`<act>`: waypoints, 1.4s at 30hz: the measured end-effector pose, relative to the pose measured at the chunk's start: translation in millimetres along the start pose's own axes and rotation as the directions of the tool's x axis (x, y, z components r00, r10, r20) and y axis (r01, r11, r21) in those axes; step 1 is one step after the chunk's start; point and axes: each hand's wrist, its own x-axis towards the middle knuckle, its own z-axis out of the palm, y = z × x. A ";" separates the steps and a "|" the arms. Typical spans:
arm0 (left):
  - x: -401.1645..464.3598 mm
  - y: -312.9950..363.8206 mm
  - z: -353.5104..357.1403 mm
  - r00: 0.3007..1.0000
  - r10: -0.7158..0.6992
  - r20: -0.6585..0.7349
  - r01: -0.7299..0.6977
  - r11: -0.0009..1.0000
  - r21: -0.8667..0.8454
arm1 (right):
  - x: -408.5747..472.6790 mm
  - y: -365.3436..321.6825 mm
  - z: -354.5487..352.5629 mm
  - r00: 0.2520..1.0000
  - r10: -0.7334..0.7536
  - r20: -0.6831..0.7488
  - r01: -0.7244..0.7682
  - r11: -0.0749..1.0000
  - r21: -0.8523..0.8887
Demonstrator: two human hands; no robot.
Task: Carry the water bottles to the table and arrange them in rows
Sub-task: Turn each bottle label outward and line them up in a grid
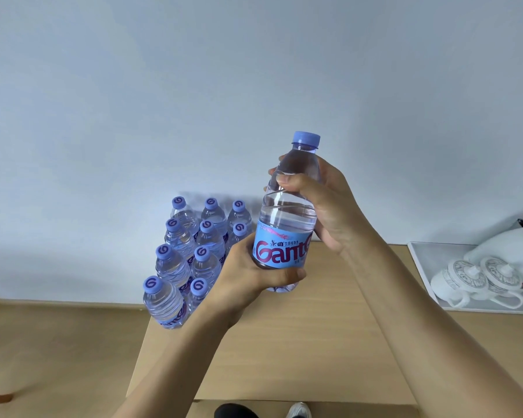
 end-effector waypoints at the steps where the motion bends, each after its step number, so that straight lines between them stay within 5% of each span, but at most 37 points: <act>1: -0.3 -1.0 -0.8 1.000 0.002 0.001 -0.002 1.000 0.001 | 0.7 1.9 0.9 1.000 0.002 -0.001 -0.002 1.000 -0.008; 22: -1.9 -20.7 -30.2 0.992 -0.097 0.078 0.109 0.982 -0.156 | 11.2 20.3 16.8 0.986 0.161 0.032 -0.158 0.984 -0.086; 42: -7.4 -66.8 -40.0 0.985 -0.173 -0.011 0.173 0.984 0.031 | -4.9 42.2 2.4 0.938 0.317 0.139 -0.296 0.943 -0.151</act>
